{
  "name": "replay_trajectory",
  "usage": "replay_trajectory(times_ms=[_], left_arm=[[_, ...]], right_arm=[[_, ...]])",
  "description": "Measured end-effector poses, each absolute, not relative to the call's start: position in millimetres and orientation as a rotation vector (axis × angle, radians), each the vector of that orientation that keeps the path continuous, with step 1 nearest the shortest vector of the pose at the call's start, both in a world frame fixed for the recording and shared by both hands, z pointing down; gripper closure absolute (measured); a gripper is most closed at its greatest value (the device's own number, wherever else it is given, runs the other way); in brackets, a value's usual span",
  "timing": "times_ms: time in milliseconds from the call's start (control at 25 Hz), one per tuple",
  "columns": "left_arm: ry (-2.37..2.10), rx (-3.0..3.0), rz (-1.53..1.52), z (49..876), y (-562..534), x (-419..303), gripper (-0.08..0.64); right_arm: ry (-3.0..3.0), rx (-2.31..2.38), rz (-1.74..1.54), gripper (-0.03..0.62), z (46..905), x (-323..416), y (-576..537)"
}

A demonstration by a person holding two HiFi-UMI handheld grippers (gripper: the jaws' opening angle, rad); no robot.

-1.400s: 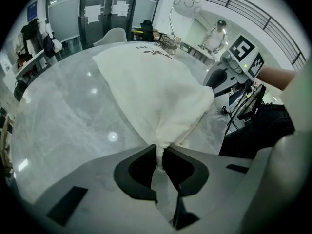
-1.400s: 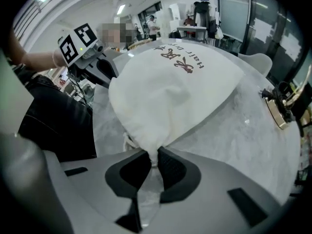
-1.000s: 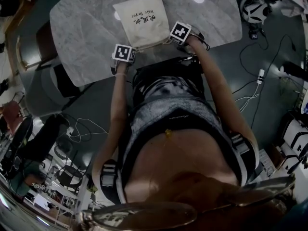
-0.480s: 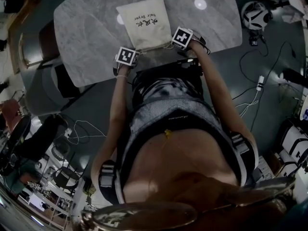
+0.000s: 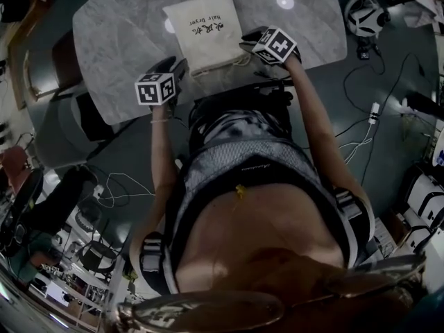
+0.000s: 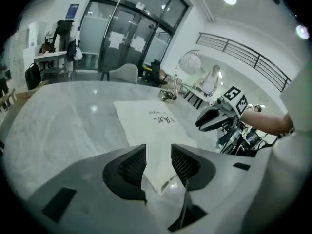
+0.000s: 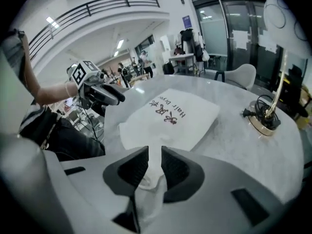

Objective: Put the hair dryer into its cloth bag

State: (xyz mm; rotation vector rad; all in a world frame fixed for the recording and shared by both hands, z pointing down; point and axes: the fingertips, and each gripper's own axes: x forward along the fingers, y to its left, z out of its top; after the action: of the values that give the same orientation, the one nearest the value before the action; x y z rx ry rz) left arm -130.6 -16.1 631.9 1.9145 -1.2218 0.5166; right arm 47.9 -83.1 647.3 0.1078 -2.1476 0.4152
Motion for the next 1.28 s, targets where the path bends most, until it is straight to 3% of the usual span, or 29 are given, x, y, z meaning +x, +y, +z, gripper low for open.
replay_trajectory(times_ms=[200,1280], left_arm=[[-1.196,1.968,0.613,661.0,-43.2,-100.7,0.471],[-1.087,1.778,0.966,737.6,-3.8,-85.8,0.471]], right_arm=[[-2.1,0.091,0.377,0.491,673.6,30.4,-80.2],[-1.951,-0.001,0.38,0.503,733.8,30.6,-52.5]])
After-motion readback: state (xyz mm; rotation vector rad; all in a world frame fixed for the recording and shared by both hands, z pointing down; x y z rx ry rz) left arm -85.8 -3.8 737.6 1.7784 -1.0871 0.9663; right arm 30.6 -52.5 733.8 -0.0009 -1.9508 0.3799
